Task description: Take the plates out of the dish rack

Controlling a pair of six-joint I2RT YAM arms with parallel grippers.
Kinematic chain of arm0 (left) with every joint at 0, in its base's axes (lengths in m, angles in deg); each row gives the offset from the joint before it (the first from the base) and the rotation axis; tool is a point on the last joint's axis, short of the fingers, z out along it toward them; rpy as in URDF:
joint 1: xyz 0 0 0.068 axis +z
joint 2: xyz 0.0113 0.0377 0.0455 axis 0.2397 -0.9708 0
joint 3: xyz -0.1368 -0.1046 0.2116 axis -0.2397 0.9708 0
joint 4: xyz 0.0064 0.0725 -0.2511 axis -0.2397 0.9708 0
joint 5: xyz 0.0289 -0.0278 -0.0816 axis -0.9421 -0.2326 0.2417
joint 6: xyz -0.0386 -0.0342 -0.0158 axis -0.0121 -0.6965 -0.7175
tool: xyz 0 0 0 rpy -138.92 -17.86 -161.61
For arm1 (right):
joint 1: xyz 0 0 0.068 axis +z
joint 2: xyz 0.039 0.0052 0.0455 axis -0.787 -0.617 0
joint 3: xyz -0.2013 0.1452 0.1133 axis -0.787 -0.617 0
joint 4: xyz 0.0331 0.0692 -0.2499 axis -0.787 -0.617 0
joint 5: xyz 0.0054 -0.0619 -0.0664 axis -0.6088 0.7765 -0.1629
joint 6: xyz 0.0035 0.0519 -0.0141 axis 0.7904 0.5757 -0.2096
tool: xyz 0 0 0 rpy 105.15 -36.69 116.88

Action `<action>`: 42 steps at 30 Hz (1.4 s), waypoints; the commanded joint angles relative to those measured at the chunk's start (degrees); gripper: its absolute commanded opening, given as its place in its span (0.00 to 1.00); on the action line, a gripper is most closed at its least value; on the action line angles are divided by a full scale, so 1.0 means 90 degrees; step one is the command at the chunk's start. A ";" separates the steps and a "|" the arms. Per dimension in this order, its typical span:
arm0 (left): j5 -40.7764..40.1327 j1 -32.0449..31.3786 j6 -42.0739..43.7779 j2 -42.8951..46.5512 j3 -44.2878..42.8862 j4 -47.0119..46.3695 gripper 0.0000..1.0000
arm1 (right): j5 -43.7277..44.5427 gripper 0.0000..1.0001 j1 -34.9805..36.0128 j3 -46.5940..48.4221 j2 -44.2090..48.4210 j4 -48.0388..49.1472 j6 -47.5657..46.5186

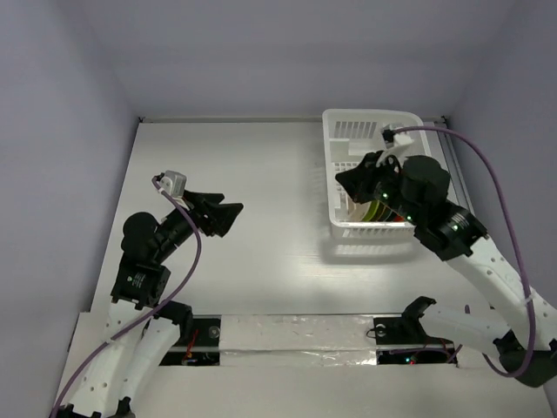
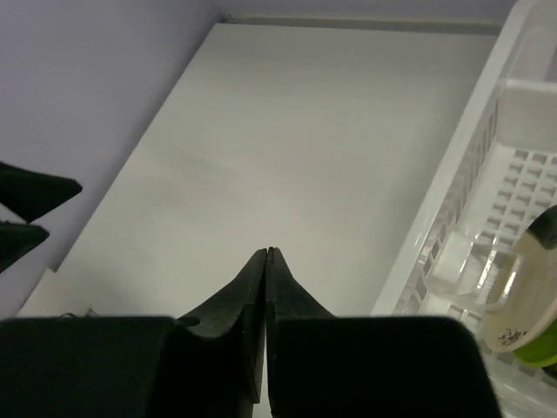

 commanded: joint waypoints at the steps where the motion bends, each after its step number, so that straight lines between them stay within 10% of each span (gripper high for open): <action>1: 0.0011 0.0051 0.0169 -0.0032 -0.0280 -0.0064 0.65 | 0.1784 0.01 0.0400 0.0443 -0.0447 -0.0575 -0.0081; 6: 0.0020 0.0051 0.0198 -0.0012 -0.0260 -0.0092 0.47 | 0.3103 0.00 0.0401 0.0326 -0.0536 -0.1054 -0.0003; 11: -0.0213 0.0051 0.0149 -0.0119 -0.0289 -0.0015 0.00 | 0.3913 0.00 0.0401 0.0521 -0.0867 -0.1689 0.0065; 17: -0.0721 0.0051 0.0159 0.0008 -0.0309 0.0200 0.03 | 0.3496 0.46 -0.0046 0.0453 -0.1258 -0.1475 -0.0051; 29: -0.0702 0.0109 0.0169 0.0008 -0.0309 0.0219 0.33 | 0.3300 0.38 -0.0762 0.0483 -0.2450 -0.1378 -0.0276; 42: -0.0585 0.0109 0.0149 -0.0070 -0.0289 0.0171 0.42 | 0.3602 0.31 -0.1006 0.0492 -0.3299 -0.1328 -0.0422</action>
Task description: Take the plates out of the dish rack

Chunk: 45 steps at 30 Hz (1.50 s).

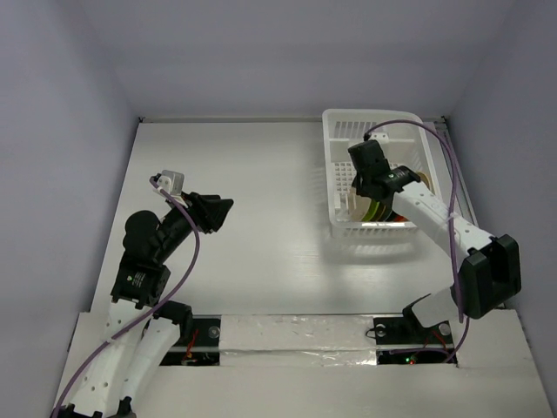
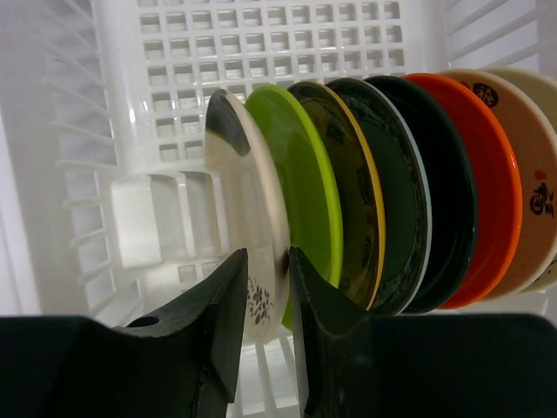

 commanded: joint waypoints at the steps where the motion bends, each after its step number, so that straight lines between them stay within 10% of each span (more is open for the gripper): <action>1: 0.0134 0.0022 -0.0001 -0.0032 -0.0282 -0.0267 0.42 | 0.0166 0.31 -0.0088 0.0162 -0.0074 0.0209 -0.0073; 12: 0.0241 0.0022 -0.0021 -0.0022 -0.0282 -0.0325 0.42 | 0.0673 0.09 -0.0088 0.0649 -0.0484 -0.0405 -0.0209; 36: 0.0134 -0.0037 0.0009 0.0046 -0.0282 -0.0228 0.45 | 0.1934 0.00 0.0887 0.2544 -0.0212 -0.1842 -0.0220; 45: -0.0422 0.0021 0.0028 0.0056 -0.0380 0.0055 0.43 | -0.0524 0.00 0.1835 0.1882 0.0611 0.0607 -0.0006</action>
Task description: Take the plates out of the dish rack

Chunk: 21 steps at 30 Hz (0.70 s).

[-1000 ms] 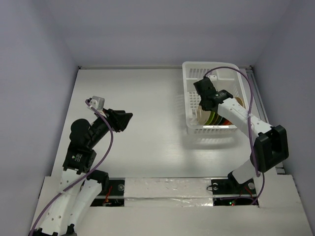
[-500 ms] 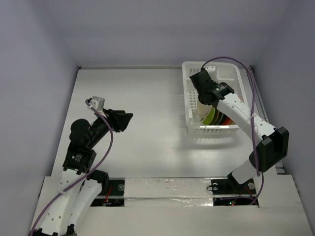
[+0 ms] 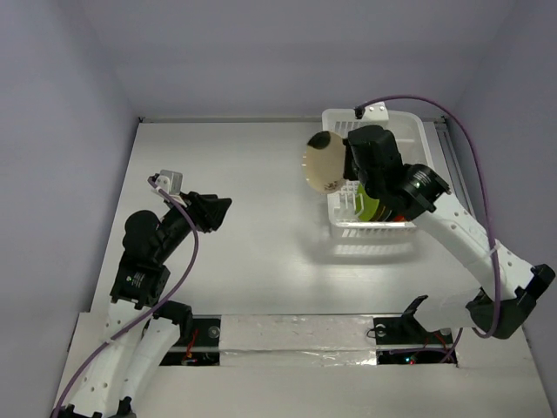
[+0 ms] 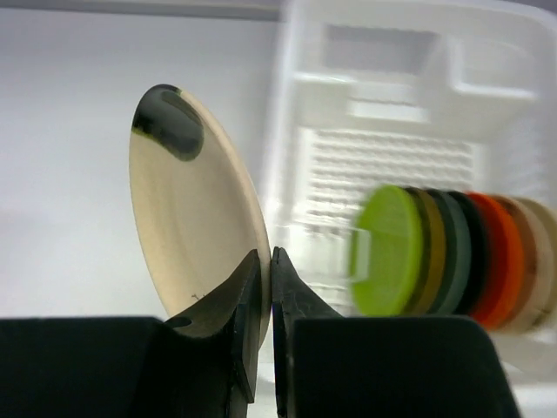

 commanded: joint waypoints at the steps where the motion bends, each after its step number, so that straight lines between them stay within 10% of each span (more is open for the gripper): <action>1: -0.0289 0.0034 0.0028 0.0039 -0.0365 0.0009 0.43 | -0.1494 0.00 0.0482 -0.0297 -0.0235 0.1748 0.0337; 10: -0.0748 0.0034 0.0057 0.0137 -0.0433 0.0205 0.43 | -0.2482 0.00 0.1227 0.0356 -0.2998 0.3028 0.1060; 21: -0.0680 0.0034 0.0048 0.0137 -0.0404 0.0175 0.43 | -0.2651 0.02 0.1227 -0.0385 -0.3937 0.3918 0.1656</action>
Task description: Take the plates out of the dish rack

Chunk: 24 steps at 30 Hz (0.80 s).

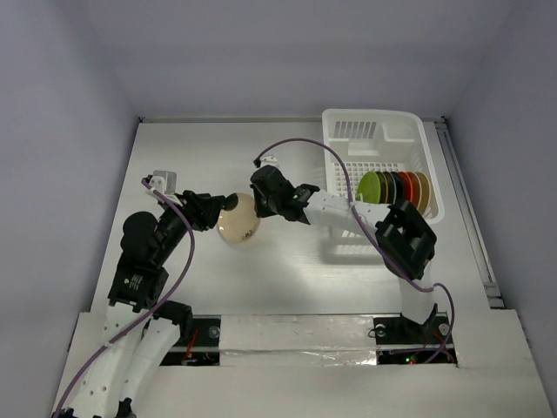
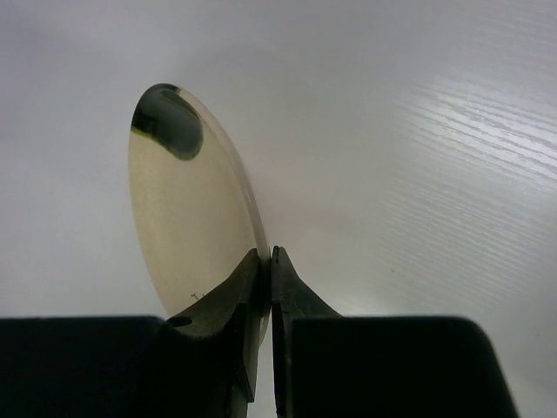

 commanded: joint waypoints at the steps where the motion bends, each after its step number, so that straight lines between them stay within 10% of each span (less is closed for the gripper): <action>1: -0.0007 0.0022 0.0036 0.0040 -0.0278 -0.0155 0.43 | 0.0142 0.04 -0.0041 -0.0218 -0.0006 0.0802 0.0384; 10: 0.0022 0.0022 0.0035 0.0030 -0.0278 -0.0174 0.43 | 0.0787 0.21 -0.0041 -0.0511 -0.0124 0.0470 0.0414; 18: 0.0032 0.0022 0.0036 0.0049 -0.0258 -0.0184 0.43 | 0.1149 0.58 -0.0041 -0.0511 0.0285 -0.0057 0.0287; 22: 0.0022 0.0022 0.0035 0.0049 -0.0258 -0.0174 0.43 | 0.1606 0.53 -0.0041 -0.0715 0.1172 -0.0165 0.0141; 24: 0.0022 0.0022 0.0045 0.0049 -0.0258 -0.0174 0.42 | 0.1948 0.23 -0.0118 -0.0939 0.1709 -0.0311 0.0072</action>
